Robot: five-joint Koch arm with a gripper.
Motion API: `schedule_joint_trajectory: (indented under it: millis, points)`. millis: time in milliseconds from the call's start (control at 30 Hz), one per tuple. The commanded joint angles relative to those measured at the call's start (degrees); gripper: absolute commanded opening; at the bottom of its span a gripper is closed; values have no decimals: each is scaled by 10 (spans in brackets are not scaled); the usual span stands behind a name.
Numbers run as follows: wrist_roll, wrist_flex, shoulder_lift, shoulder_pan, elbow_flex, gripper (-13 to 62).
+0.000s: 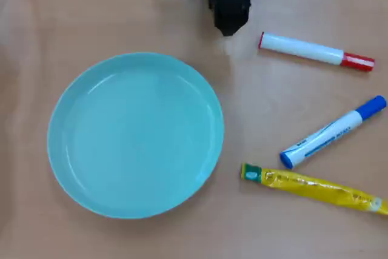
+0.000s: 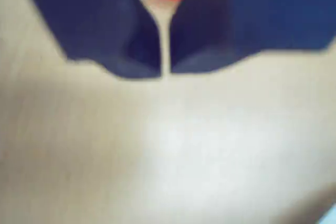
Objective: Pick up the red pen.
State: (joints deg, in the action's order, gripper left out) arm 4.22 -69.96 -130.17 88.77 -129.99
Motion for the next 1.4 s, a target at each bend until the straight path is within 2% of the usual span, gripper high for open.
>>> schedule_joint_trajectory:
  millis: [0,233,533,633,867,1167,1367]
  points:
    - [0,-96,-54,-24,85,-66]
    - [0,-212,-54,-127,276,-66]
    - [-5,-214,-53,-212,392,-66]
    - [-18,-207,-52,-276,410,-65]
    - [-241,-148,-27,-353,421,-63]
    - [-301,-71,54,-362,417,-64]
    - [-501,-49,110,-362,412,-62]
